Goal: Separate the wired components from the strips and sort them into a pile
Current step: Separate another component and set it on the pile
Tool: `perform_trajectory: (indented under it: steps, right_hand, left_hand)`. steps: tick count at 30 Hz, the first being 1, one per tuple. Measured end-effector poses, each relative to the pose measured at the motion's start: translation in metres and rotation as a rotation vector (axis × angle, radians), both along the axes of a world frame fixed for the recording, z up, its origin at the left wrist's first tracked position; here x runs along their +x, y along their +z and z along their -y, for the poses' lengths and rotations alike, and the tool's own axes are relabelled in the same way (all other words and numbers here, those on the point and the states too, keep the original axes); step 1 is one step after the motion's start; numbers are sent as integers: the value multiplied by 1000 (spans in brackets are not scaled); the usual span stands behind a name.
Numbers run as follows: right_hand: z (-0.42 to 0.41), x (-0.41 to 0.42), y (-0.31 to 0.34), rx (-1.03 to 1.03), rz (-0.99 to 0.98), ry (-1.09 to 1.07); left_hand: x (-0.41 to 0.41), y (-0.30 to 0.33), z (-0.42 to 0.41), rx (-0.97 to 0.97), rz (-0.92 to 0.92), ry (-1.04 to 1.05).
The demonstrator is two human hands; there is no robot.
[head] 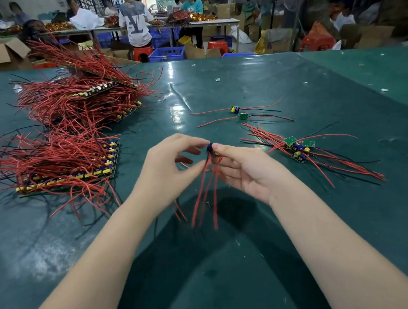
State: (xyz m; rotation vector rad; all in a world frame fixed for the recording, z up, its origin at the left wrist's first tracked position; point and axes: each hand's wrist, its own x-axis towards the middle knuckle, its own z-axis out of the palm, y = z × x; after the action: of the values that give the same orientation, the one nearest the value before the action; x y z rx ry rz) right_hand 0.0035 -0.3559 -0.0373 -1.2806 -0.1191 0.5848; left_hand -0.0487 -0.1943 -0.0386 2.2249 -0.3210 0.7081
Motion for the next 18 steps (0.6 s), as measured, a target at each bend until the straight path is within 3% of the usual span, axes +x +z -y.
perform_trajectory:
  steps: [9, 12, 18]
  right_hand:
    - [-3, -3, 4, 53, -49, 62]
    - [-3, -3, 4, 103, -33, 96]
    - [-3, -6, 1, 40, 125, 116]
  left_hand:
    - [-1, -3, 9, -49, 233, 54]
    - [-1, -2, 13, -170, 284, 59]
    - [5, -2, 15, -614, -4, 62]
